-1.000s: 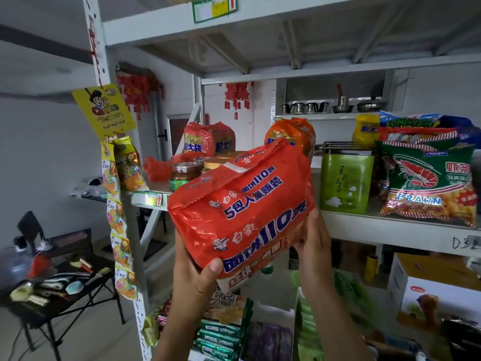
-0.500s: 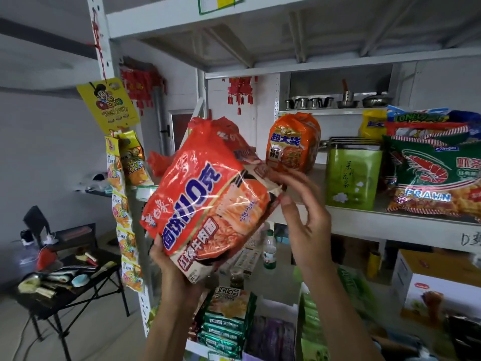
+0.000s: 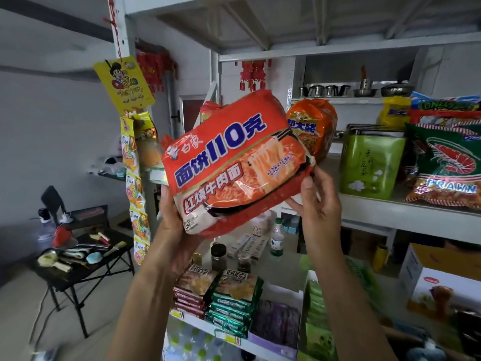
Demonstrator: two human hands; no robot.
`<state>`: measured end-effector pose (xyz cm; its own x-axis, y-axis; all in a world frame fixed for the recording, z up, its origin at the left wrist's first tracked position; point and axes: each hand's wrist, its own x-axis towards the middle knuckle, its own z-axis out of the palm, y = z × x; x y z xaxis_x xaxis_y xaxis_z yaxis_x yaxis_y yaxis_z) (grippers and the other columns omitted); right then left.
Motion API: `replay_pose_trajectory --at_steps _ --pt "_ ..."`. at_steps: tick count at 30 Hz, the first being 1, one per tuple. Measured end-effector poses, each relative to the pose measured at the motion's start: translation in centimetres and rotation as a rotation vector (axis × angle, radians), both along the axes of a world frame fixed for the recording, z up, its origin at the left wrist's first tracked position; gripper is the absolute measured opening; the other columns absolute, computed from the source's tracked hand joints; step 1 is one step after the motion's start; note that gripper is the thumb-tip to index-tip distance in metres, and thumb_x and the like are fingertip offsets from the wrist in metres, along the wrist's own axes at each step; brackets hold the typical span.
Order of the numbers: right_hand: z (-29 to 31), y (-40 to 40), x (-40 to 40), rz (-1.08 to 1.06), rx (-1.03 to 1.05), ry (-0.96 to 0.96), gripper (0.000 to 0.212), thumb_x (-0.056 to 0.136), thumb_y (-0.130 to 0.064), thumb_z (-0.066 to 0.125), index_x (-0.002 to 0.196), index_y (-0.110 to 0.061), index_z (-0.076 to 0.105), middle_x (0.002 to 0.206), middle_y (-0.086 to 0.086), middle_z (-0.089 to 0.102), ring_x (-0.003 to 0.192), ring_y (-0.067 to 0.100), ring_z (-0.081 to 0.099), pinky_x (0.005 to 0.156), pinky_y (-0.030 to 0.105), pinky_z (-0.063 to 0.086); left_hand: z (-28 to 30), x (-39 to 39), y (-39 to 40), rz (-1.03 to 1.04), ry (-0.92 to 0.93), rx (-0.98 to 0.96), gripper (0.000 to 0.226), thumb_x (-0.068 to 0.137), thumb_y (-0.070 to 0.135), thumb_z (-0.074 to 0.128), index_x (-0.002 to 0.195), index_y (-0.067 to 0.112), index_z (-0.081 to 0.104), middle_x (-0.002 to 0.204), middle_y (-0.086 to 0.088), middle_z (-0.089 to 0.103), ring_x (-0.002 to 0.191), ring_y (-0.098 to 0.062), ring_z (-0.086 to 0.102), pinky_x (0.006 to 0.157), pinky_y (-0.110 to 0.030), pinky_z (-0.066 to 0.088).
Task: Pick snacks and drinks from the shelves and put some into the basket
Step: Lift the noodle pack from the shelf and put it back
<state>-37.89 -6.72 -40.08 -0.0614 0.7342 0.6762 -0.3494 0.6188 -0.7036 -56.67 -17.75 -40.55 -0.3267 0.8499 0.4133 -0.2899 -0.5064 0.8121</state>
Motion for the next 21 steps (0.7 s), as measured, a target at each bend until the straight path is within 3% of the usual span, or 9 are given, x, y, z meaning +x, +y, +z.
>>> replay_pose_trajectory --at_steps 3,5,7,10,13,15,19,21 --pt "-0.4 -0.3 0.0 -0.028 -0.044 0.015 0.033 0.100 -0.026 0.047 0.130 -0.014 0.050 0.122 -0.002 0.061 0.109 0.003 0.064 0.085 0.036 0.059 0.5 -0.2 -0.5 0.006 0.086 0.046 0.096 0.065 0.080 0.064 0.142 0.025 0.048 0.136 -0.011 0.060 0.121 -0.031 0.061 0.087 -0.051 0.056" --pt "-0.5 -0.6 0.1 -0.038 -0.071 0.034 0.038 0.097 -0.030 0.049 0.130 -0.011 0.052 0.124 0.002 0.062 0.111 0.008 0.064 0.085 0.040 0.059 0.5 -0.3 -0.6 -0.021 0.109 0.066 0.090 0.065 0.074 0.071 0.138 0.025 0.052 0.134 -0.012 0.061 0.119 -0.031 0.062 0.087 -0.053 0.055" --pt "-0.6 -1.1 0.1 -0.061 -0.075 0.045 0.039 0.095 -0.032 0.051 0.128 -0.010 0.053 0.116 -0.006 0.067 0.108 0.009 0.066 0.086 0.043 0.059 0.2 -0.4 -0.4 -0.021 0.043 0.051 0.077 0.069 0.064 0.075 0.133 0.025 0.057 0.131 -0.011 0.064 0.114 -0.028 0.065 0.082 -0.048 0.058" --pt "-0.3 -2.1 0.2 -0.067 -0.038 0.053 0.035 0.092 -0.031 0.058 0.125 -0.020 0.057 0.111 -0.015 0.069 0.108 0.010 0.066 0.087 0.039 0.058 -0.8 -0.5 0.3 0.004 -0.123 0.023 0.048 0.086 0.042 0.058 0.130 0.022 0.059 0.131 -0.011 0.064 0.115 -0.029 0.065 0.089 -0.053 0.055" --pt "0.1 -3.3 0.3 -0.028 -0.010 0.093 0.045 0.087 -0.022 0.065 0.130 -0.022 0.053 0.117 -0.016 0.066 0.110 0.003 0.063 0.079 0.018 0.054 -1.6 -0.6 1.0 0.018 -0.247 0.037 0.046 0.092 0.037 0.051 0.134 0.020 0.056 0.133 -0.012 0.062 0.123 -0.034 0.058 0.097 -0.063 0.046" --pt "0.2 -3.8 0.2 -0.003 0.003 0.097 0.054 0.084 -0.018 0.069 0.135 -0.020 0.050 0.122 -0.017 0.062 0.112 -0.002 0.060 0.080 0.012 0.051 -2.3 -0.8 1.7 -0.001 -0.321 0.054 0.046 0.099 0.036 0.046 0.141 0.018 0.050 0.138 -0.015 0.057 0.128 -0.038 0.054 0.097 -0.068 0.042" --pt "-0.1 -4.0 0.1 0.034 0.015 0.044 0.072 0.080 -0.026 0.076 0.144 -0.020 0.043 0.127 -0.016 0.062 0.119 0.002 0.059 0.091 0.021 0.052 -3.6 -1.0 2.9 -0.053 -0.393 0.048 0.047 0.104 0.038 0.038 0.145 0.016 0.045 0.145 -0.022 0.049 0.131 -0.044 0.047 0.101 -0.073 0.035" --pt "-0.3 -4.1 0.0 0.054 0.033 -0.005 0.072 0.079 -0.036 0.078 0.143 -0.021 0.046 0.128 -0.011 0.063 0.120 0.011 0.060 0.094 0.029 0.053 -4.2 -0.7 3.4 -0.090 -0.439 0.045 0.045 0.103 0.038 0.038 0.140 0.016 0.052 0.143 -0.023 0.050 0.127 -0.043 0.051 0.104 -0.073 0.030"
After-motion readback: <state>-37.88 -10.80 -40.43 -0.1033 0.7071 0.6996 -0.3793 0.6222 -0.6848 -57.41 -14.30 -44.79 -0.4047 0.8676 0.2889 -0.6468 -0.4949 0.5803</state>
